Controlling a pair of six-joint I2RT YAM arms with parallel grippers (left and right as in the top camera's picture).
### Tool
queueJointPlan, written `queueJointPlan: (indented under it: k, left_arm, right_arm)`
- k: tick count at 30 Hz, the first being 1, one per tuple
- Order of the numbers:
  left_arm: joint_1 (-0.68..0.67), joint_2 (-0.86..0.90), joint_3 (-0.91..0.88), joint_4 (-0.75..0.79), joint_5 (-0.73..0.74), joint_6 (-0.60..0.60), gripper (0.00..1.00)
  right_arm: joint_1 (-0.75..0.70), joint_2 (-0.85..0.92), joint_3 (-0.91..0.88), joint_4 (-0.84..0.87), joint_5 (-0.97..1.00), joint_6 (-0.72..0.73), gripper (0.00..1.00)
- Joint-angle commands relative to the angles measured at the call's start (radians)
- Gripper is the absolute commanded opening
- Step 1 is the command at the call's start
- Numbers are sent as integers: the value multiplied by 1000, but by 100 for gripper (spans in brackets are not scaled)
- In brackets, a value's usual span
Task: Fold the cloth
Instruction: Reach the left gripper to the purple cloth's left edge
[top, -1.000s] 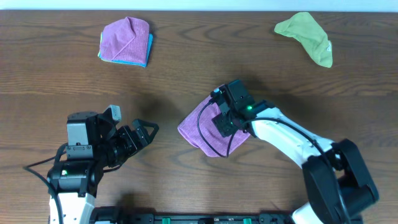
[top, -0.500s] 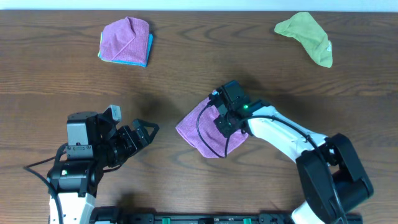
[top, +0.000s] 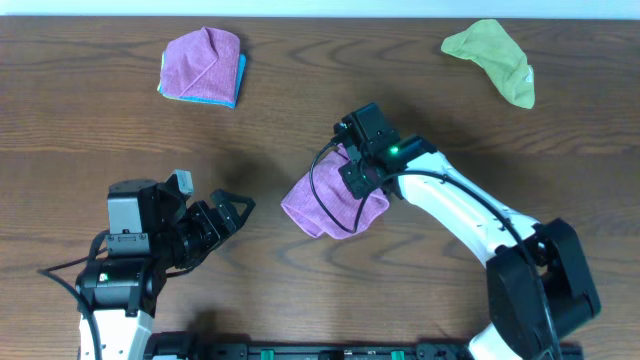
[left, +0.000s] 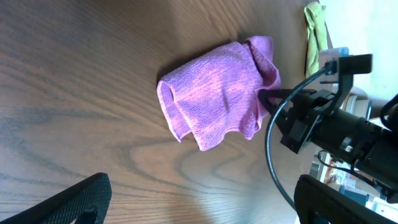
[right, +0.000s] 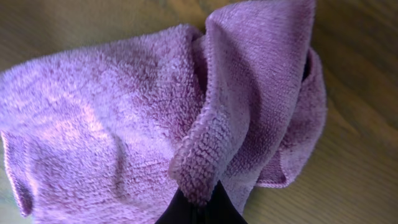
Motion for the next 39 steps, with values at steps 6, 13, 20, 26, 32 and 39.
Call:
queueJointPlan:
  k: [6,13,20,26,32,39]
  left_arm:
    - [-4,1,19,1,-2,-32,95]
    - [-4,1,19,-2,-8,-32,95]
    - [-4,5,17,-8,-13,-32,95]
    - [-4,57,-14,-5,-11,-98,95]
    - [-27,138,-58,27,24,-144,95]
    - [-209,227,-62,199,2,-268,95]
  right_arm:
    - [9,1,53,-7,27,65,17]
    - [8,1,53,-6,28,65,1]
    - [-3,-26,53,-11,182,157,1]
    - [-43,-78,53,-6,185,171,1]
    - [-79,-80,53,-10,306,223,1]
    - [-111,-80,53,36,309,223,1]
